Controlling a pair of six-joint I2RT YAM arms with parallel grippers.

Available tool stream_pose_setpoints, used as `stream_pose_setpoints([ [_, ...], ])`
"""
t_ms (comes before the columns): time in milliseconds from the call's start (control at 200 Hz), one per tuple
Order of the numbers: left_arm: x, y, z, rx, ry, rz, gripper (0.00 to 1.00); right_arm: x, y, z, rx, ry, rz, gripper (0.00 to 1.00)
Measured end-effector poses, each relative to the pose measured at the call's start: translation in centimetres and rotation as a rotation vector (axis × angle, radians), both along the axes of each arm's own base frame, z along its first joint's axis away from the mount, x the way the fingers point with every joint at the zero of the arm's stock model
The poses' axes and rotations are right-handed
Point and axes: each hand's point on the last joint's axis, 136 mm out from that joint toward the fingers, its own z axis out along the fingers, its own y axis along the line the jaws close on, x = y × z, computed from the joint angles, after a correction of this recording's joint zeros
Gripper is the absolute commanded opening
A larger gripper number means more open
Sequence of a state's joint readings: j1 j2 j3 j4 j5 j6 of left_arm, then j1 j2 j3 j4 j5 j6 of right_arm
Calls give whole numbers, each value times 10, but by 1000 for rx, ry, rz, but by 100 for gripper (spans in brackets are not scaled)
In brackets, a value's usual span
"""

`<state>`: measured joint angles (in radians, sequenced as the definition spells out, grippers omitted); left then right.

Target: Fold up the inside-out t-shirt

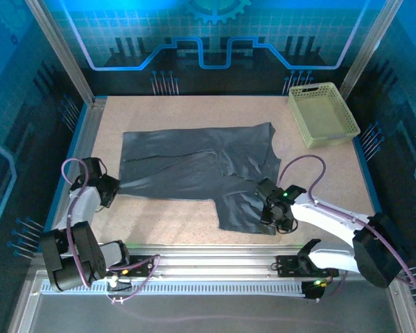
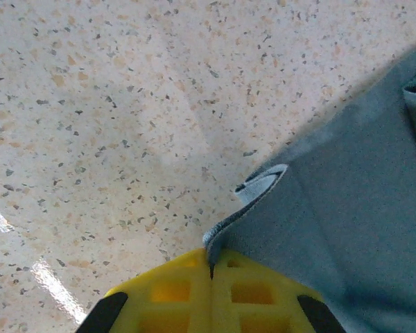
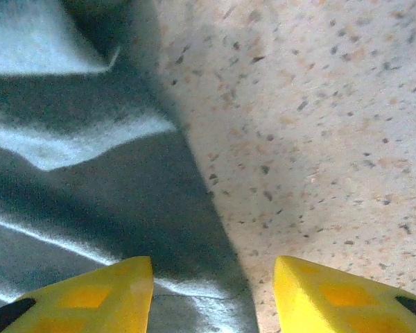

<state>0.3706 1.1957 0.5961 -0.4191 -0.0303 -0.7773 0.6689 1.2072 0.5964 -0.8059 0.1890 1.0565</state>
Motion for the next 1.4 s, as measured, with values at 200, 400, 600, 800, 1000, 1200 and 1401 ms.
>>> stream_pose_setpoints([
  [200,0,0,-1,1,5,1,0,-9,8,-6,17,25,1,51],
  [400,0,0,-1,1,5,1,0,-18,10,-13,20,52,-19,52],
  [600,0,0,-1,0,5,3,0,-18,11,-14,25,48,-33,44],
  [800,0,0,0,2,1,3,0,-16,11,-11,16,34,-20,11],
  [1000,-2,-3,6,12,-27,-5,0,-8,0,12,-44,-26,-4,0],
  [1200,-18,-18,20,57,-72,-18,0,5,-12,55,-77,-141,-6,0],
  [1401,-49,-28,32,85,-94,10,0,4,-40,83,-80,-219,-55,0],
])
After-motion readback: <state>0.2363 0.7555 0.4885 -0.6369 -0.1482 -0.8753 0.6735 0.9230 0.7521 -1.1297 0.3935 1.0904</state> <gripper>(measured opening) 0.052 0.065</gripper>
